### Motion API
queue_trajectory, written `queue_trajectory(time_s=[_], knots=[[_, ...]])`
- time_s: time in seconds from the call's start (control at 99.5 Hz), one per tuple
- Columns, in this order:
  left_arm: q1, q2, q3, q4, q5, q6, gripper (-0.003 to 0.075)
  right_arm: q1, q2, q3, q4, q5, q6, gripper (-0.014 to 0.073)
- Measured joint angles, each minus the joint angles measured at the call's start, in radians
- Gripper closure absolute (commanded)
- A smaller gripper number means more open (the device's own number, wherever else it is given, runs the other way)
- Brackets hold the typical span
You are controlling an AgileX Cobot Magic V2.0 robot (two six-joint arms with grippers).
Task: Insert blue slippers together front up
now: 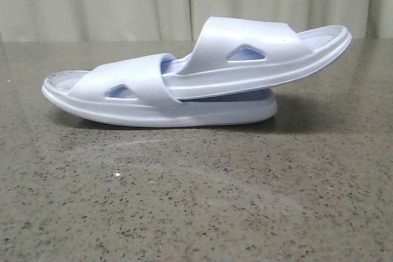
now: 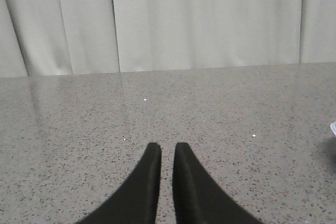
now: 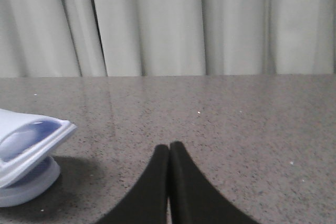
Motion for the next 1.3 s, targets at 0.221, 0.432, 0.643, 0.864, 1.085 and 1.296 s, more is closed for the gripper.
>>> queue_trajectory(time_s=[0.221,0.432,0.643,0.864,1.085,1.296], knots=[[0.0,0.0,0.0,0.0,0.0,0.0,0.0704,0.0,-0.005,0.041,-0.307,-0.017,0.326,0.0701],[0.0,0.0,0.0,0.0,0.0,0.0,0.0704,0.0,-0.066,0.141,-0.339,-0.088,0.372,0.0701],[0.0,0.0,0.0,0.0,-0.002,0.0,0.0704,0.0,-0.072,0.196,-0.342,-0.115,0.376,0.0701],[0.0,0.0,0.0,0.0,-0.002,0.0,0.0704,0.0,-0.072,0.196,-0.344,-0.166,0.376,0.0701],[0.0,0.0,0.0,0.0,-0.002,0.0,0.0704,0.0,-0.072,0.196,-0.344,-0.166,0.378,0.0701],[0.0,0.0,0.0,0.0,-0.002,0.0,0.0704,0.0,-0.072,0.196,-0.344,-0.166,0.378,0.0701]])
